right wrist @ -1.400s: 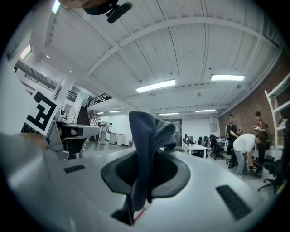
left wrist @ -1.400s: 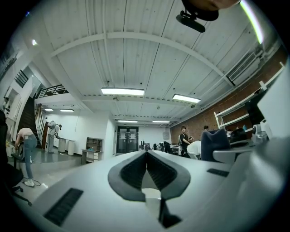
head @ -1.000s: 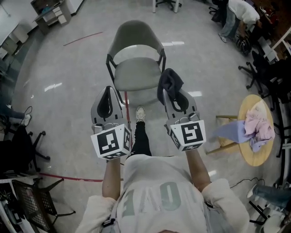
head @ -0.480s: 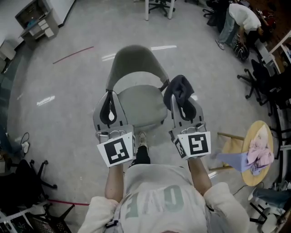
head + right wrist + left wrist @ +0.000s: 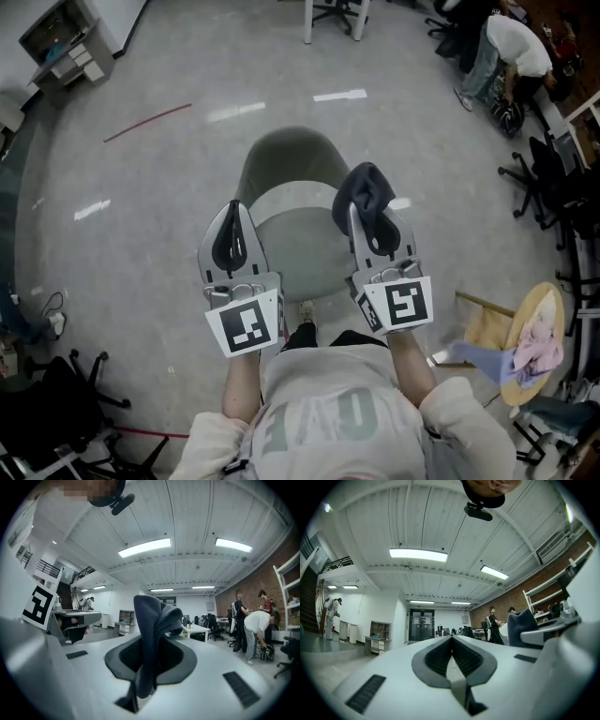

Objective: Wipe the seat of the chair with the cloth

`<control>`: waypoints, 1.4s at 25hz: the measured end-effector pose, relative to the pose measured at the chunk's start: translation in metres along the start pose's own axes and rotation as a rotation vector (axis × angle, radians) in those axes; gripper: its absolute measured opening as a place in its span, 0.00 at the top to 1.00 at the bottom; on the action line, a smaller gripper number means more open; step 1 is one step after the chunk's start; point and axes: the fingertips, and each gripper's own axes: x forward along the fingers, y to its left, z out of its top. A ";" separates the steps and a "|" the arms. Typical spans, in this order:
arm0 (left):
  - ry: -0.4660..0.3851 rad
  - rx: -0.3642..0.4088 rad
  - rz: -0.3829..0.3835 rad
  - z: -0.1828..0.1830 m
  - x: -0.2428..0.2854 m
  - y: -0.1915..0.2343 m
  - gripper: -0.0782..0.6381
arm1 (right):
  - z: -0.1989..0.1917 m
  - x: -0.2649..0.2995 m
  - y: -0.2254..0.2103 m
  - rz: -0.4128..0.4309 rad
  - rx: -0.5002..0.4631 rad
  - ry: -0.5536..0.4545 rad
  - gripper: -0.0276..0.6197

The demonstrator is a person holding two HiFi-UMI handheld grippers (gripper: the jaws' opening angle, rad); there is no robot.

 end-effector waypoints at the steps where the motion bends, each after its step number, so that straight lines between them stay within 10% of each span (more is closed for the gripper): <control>1: 0.001 -0.003 0.000 -0.001 0.007 0.001 0.87 | -0.001 0.007 -0.001 0.005 0.002 0.004 0.88; 25: -0.003 0.005 0.076 -0.022 0.064 -0.012 0.87 | -0.017 0.087 -0.028 0.181 0.014 0.016 0.88; 35: 0.085 0.004 0.165 -0.167 0.051 0.053 0.87 | -0.188 0.166 0.049 0.406 0.241 0.239 0.88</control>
